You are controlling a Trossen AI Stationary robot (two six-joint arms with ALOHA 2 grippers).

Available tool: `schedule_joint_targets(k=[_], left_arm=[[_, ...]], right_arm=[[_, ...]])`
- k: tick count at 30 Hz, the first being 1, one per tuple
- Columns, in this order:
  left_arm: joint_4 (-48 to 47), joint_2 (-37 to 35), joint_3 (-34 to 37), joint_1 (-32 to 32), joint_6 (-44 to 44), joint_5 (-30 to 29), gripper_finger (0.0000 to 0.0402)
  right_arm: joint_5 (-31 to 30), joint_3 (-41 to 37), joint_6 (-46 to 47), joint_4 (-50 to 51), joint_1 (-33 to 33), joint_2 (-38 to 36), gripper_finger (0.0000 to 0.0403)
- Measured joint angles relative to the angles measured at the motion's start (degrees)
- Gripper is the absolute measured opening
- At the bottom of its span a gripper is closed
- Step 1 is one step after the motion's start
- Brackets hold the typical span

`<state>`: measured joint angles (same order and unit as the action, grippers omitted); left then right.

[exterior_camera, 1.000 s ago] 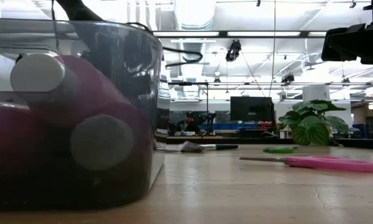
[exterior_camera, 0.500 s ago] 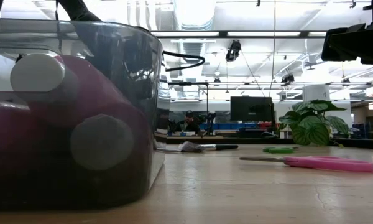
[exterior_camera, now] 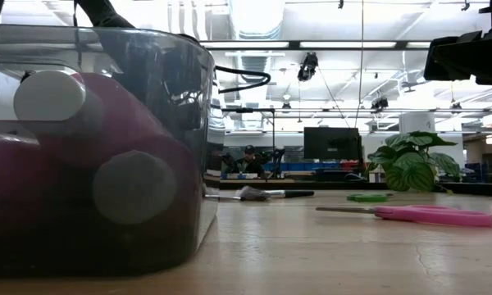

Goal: Pick & Place Paint Supplies
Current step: Put the bottom eyeshadow brush into the transparent bin

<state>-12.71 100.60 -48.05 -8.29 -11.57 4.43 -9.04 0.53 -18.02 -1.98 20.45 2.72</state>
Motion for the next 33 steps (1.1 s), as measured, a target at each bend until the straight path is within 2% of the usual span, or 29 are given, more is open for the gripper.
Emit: schedule_joint_targets(k=[17, 21, 29, 33], left_arm=[[-3.5, -3.9, 0.2, 0.0, 1.6, -2.3, 0.0001], [-5.5, -6.2, 0.2, 0.0, 4.2, -2.3, 0.0001], [-12.1, -15.9, 0.1, 0.0, 11.7, -2.0, 0.0], [-17.9, -23.1, 0.1, 0.0, 19.2, -1.8, 0.0]], right_arm=[[0.0, 0.0, 0.0, 0.0, 0.0, 0.0, 0.0015], [0.0, 0.0, 0.0, 0.0, 0.0, 0.0, 0.0015], [0.0, 0.0, 0.0, 0.0, 0.0, 0.0, 0.0015], [0.0, 0.0, 0.0, 0.0, 0.0, 0.0, 0.0015]])
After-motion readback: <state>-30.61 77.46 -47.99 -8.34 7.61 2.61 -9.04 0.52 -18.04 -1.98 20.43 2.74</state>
